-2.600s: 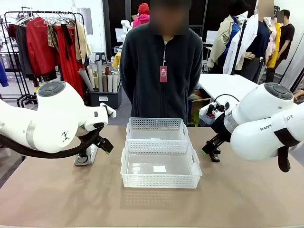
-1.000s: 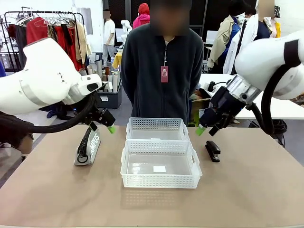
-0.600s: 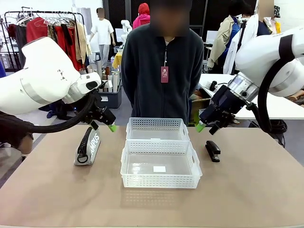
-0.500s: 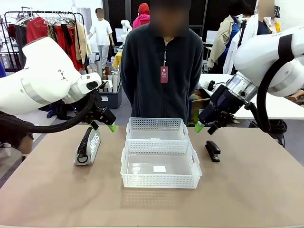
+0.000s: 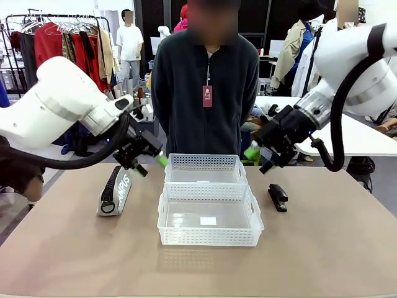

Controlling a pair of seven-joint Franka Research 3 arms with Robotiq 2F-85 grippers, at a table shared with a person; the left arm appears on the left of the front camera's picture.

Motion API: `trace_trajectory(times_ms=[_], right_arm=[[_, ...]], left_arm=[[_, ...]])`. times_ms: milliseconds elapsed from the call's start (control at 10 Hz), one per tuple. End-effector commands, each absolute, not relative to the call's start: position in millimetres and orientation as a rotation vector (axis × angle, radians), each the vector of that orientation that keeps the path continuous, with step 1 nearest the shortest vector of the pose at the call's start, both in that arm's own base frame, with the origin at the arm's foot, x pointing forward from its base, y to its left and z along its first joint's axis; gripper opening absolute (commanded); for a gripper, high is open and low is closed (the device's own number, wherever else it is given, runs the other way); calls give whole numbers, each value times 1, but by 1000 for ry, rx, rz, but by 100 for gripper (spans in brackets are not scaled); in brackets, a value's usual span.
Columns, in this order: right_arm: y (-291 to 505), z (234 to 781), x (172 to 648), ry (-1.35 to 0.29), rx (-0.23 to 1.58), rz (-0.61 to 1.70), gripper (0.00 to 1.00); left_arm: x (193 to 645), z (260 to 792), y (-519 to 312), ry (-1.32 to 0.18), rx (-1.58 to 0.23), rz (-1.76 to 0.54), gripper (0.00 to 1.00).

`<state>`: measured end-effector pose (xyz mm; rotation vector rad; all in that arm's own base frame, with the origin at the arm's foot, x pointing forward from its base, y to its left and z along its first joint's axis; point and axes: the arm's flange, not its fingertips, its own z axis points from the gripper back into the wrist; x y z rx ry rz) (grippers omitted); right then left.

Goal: Distribute items into two baskets.
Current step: Pick up the Pencil pouch that the person points to.

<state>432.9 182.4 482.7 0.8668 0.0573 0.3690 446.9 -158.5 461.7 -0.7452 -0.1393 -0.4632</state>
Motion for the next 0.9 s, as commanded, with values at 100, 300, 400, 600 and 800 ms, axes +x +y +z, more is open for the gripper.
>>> trace_trajectory(times_ms=[100, 300, 400, 600, 800], right_arm=[[173, 514, 454, 123, 1133, 200, 100], [164, 536, 465, 58, 1263, 136, 100], [159, 547, 469, 34, 1328, 144, 100], [144, 560, 482, 0, 1406, 129, 100], [123, 561, 503, 44, 1429, 111, 100]], left_arm=[[470, 492, -145, -135, -990, -453, 100], [476, 514, -141, -252, -1077, -318, 100], [479, 526, -133, -275, -1134, -293, 100], [487, 539, -116, -329, -1215, -261, 100], [494, 541, -101, -334, -1290, -229, 100]])
